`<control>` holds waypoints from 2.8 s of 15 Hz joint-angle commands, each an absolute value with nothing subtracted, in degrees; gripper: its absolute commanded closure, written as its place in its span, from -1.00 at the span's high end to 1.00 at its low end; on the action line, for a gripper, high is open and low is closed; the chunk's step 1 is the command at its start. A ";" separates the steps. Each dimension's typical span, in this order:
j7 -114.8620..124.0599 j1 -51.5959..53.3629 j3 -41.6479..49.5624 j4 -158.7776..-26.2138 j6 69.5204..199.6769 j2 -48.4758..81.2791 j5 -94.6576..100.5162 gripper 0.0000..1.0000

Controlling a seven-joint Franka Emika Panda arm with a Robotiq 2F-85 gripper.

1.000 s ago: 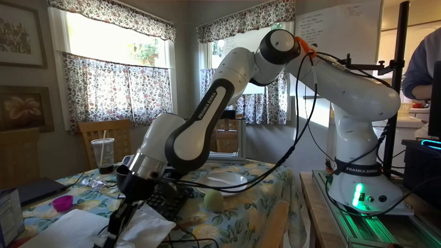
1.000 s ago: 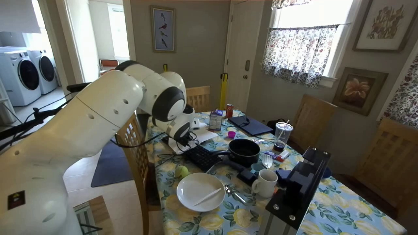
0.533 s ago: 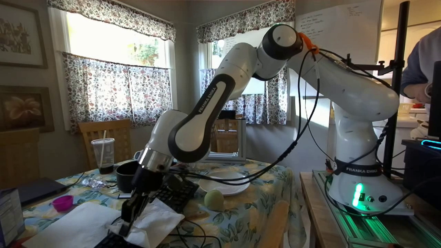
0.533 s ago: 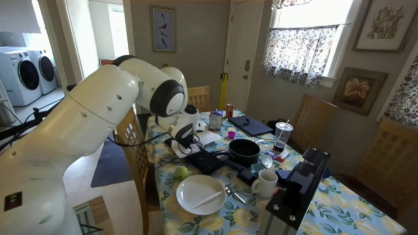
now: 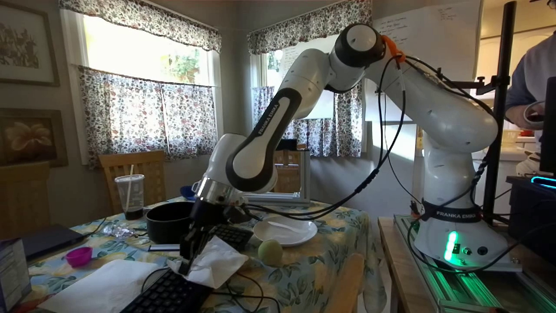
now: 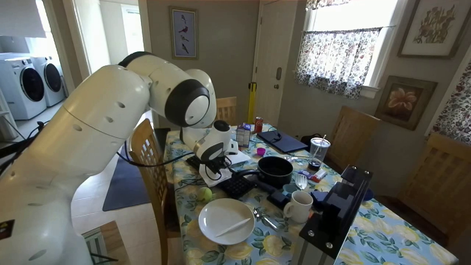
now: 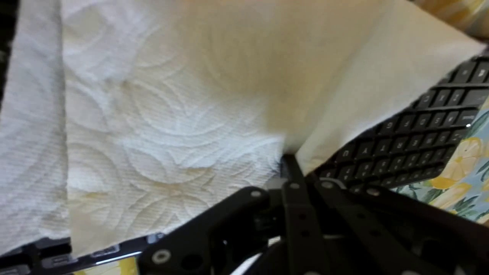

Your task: Use the paper towel to wipe the keyboard

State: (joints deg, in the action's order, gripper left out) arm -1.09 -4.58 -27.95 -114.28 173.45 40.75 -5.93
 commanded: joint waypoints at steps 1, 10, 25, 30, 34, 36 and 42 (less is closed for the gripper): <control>-1.29 -6.20 -27.34 -119.35 173.11 37.18 -8.60 -1.00; -6.10 -11.30 -33.99 -118.24 174.14 40.93 -8.55 -1.00; -12.26 -5.31 -34.77 -104.70 167.16 50.98 -6.22 -1.00; -14.41 -1.77 -34.43 -100.11 163.85 53.52 -6.16 -1.00; -16.90 -0.64 -35.49 -97.01 163.14 55.93 -6.56 -1.00; -17.89 -0.78 -35.93 -96.32 163.12 56.45 -6.74 -1.00; -15.41 0.99 -31.83 -97.33 163.30 52.96 -6.35 -1.00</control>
State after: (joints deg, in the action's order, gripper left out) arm -16.45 -0.54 -35.16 -97.97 163.59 53.46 -6.85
